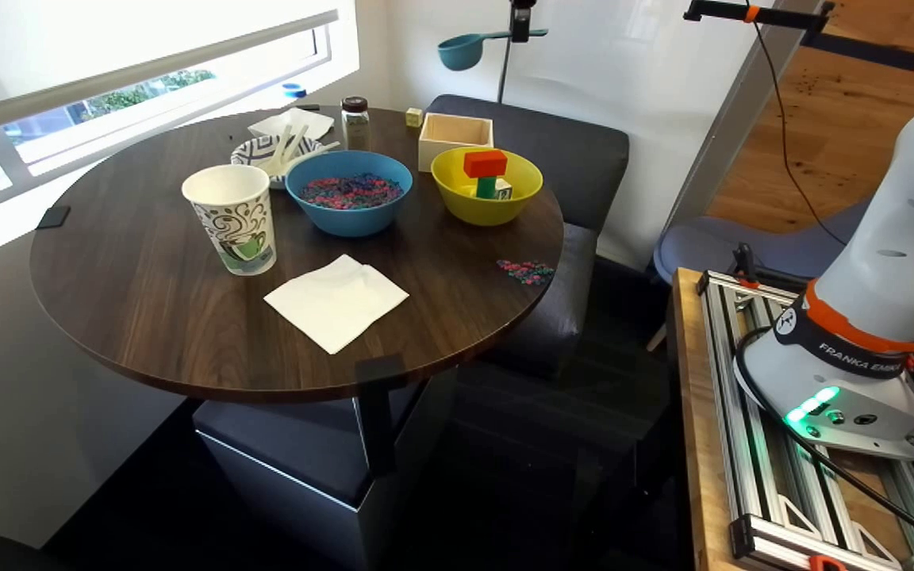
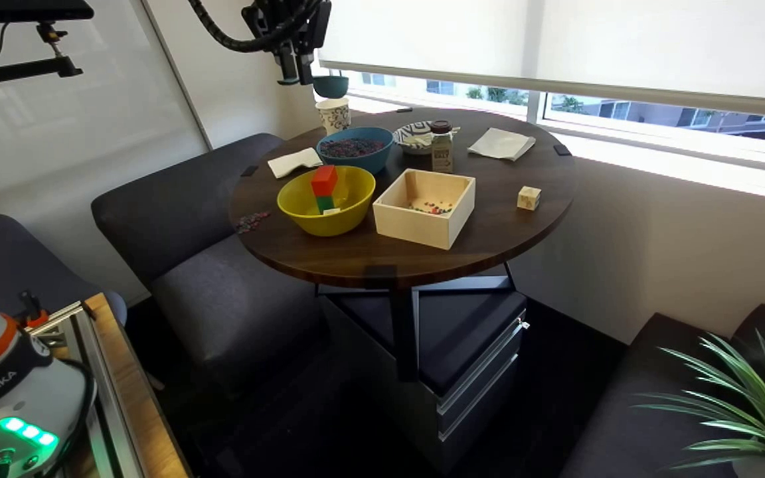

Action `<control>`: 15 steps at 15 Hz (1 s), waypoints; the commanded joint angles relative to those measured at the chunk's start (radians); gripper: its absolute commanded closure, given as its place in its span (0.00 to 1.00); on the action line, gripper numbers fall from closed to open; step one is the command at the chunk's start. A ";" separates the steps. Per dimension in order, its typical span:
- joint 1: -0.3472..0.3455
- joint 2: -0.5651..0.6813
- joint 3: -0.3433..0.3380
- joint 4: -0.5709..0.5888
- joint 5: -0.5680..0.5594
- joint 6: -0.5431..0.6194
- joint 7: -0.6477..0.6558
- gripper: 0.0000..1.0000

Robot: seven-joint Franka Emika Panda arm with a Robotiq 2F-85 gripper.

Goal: Remove the blue scoop from the blue bowl put it in the yellow bowl

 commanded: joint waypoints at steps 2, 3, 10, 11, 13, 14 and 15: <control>-0.012 -0.026 -0.027 -0.009 -0.134 -0.146 -0.057 0.94; -0.009 -0.026 -0.028 -0.013 -0.151 -0.175 -0.078 0.94; 0.024 0.013 -0.008 -0.021 -0.197 -0.301 -0.225 0.94; 0.017 0.004 -0.016 -0.027 -0.176 -0.286 -0.201 0.74; 0.020 0.011 -0.011 -0.025 -0.177 -0.285 -0.208 0.74; 0.023 0.020 -0.010 -0.029 -0.170 -0.284 -0.218 0.94; 0.024 0.026 -0.006 -0.039 -0.191 -0.281 -0.211 0.94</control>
